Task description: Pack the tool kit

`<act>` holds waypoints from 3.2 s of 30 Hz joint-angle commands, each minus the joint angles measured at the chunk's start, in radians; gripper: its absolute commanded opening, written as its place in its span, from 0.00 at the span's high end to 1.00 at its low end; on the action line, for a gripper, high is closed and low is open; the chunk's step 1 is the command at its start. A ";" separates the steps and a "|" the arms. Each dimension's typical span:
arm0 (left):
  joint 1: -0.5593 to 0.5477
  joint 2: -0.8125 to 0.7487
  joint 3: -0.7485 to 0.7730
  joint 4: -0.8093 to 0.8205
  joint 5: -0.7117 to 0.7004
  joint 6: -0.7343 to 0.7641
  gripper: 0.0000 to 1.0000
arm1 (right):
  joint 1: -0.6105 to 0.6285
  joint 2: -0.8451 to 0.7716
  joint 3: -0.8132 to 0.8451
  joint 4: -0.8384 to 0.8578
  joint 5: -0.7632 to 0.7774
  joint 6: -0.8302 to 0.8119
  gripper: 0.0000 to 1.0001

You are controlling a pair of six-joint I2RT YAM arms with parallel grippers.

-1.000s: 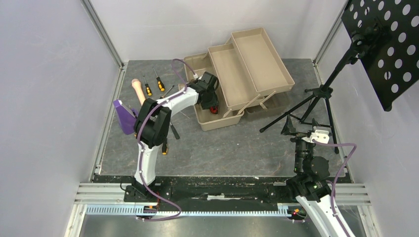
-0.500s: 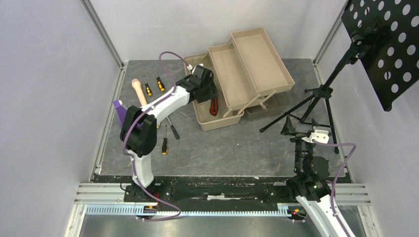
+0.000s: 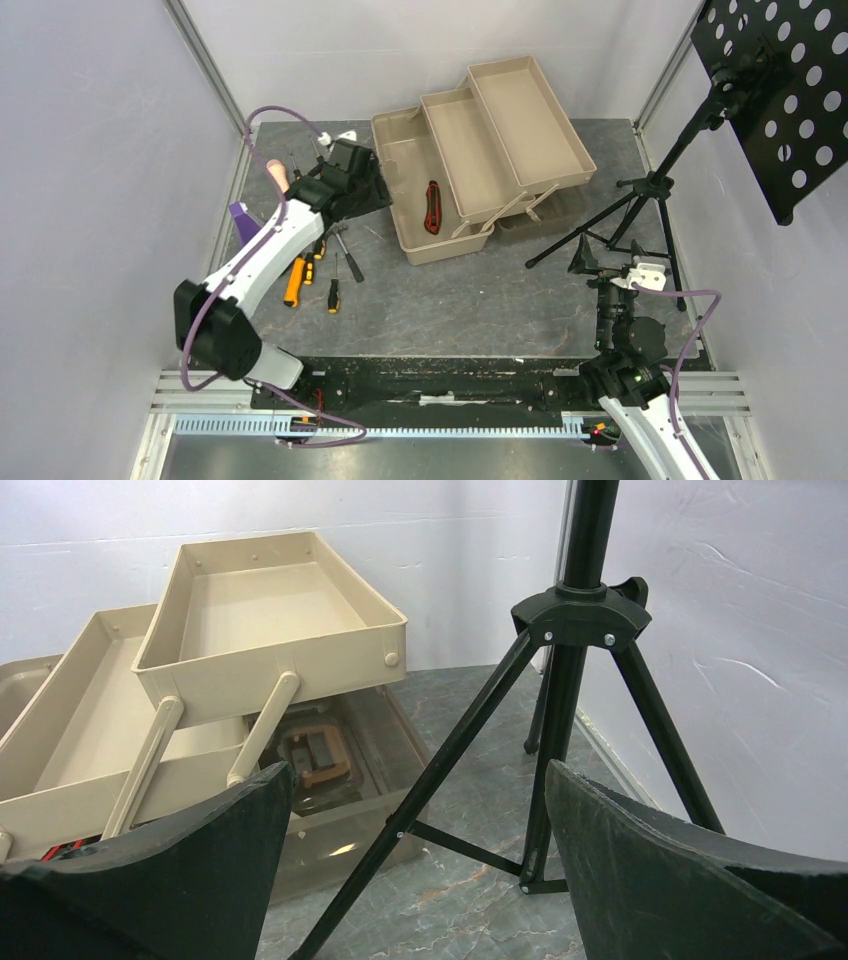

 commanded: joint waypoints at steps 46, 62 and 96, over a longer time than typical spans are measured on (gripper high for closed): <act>0.621 -0.356 -0.729 -0.026 0.257 0.017 0.36 | 0.061 -0.108 -0.014 0.044 0.010 -0.021 0.02; 0.561 -0.286 -0.614 -0.031 -0.050 0.019 0.40 | 0.066 -0.121 -0.014 0.039 0.022 -0.024 0.02; 0.497 -0.503 -0.681 -0.067 0.149 -0.103 0.98 | 0.071 -0.118 -0.017 0.041 0.019 -0.024 0.02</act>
